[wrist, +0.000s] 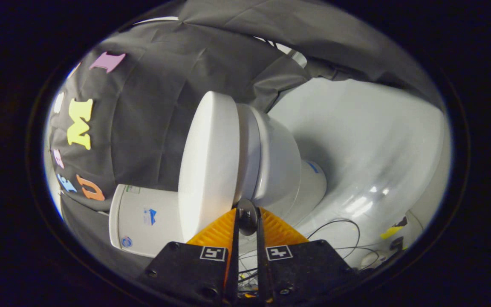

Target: Open the toilet lid.

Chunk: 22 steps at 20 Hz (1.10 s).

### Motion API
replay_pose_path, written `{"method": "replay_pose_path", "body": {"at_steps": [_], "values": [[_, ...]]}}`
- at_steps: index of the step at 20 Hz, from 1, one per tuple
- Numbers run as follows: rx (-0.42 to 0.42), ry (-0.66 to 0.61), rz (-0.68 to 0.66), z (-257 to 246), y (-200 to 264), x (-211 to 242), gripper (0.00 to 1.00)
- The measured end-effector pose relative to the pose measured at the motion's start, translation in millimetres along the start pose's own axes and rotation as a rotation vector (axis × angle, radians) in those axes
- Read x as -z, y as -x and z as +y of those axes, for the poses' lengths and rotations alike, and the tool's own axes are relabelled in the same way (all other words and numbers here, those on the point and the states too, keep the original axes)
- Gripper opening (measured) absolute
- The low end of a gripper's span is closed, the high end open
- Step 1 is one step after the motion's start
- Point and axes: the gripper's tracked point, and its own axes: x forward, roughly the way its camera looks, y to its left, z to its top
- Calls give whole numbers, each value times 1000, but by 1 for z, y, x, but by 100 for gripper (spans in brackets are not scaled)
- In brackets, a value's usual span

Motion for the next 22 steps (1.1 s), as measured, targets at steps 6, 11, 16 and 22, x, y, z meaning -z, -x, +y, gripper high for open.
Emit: {"method": "replay_pose_path", "body": {"at_steps": [6, 11, 16, 22], "values": [[-64, -97, 6, 1, -1, -1, 8], [-62, -90, -12, 11, -3, 0, 8], [-39, -46, -27, 15, 1, 0, 4], [-57, -44, -37, 26, 8, 0, 4]]}}
